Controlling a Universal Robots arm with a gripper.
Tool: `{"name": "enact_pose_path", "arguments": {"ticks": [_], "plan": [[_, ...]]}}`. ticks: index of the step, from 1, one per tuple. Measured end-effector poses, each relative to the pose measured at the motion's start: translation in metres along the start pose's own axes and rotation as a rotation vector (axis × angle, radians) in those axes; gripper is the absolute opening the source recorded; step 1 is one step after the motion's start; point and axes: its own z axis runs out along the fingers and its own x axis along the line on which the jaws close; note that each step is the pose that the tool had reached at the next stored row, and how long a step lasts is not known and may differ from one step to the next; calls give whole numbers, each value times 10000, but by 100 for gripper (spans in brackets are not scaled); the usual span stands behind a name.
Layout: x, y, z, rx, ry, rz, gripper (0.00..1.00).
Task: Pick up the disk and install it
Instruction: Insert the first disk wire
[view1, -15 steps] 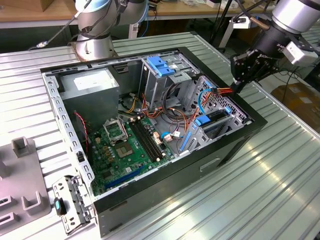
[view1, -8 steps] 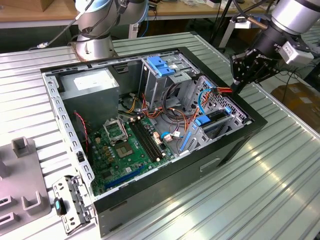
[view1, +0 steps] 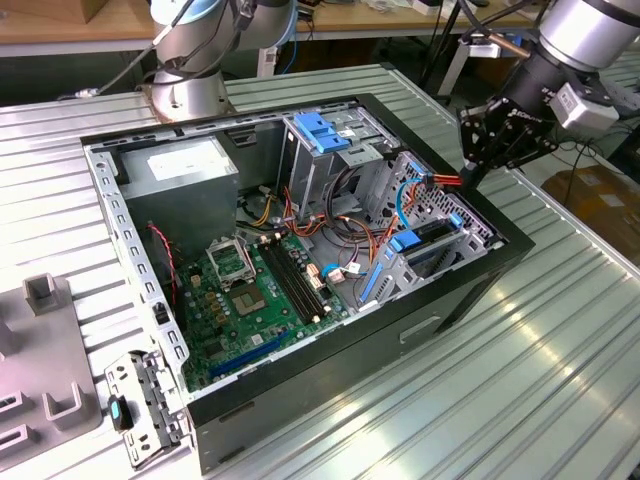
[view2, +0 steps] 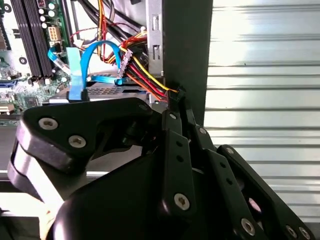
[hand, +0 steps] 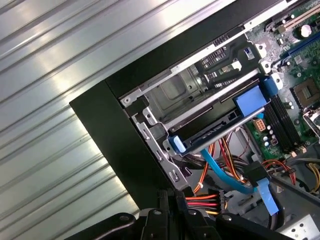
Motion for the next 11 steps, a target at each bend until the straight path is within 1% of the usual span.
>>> {"name": "enact_pose_path", "arguments": {"ticks": [1, 2, 3, 6, 11], "plan": [[-11, 7, 0, 0, 0, 1, 17], [-15, 10, 1, 6, 5, 99, 17], [-16, 10, 0, 28, 24, 425, 17], [-16, 10, 1, 59, 47, 860, 17], [-19, 12, 0, 82, 69, 1233, 17]]}}
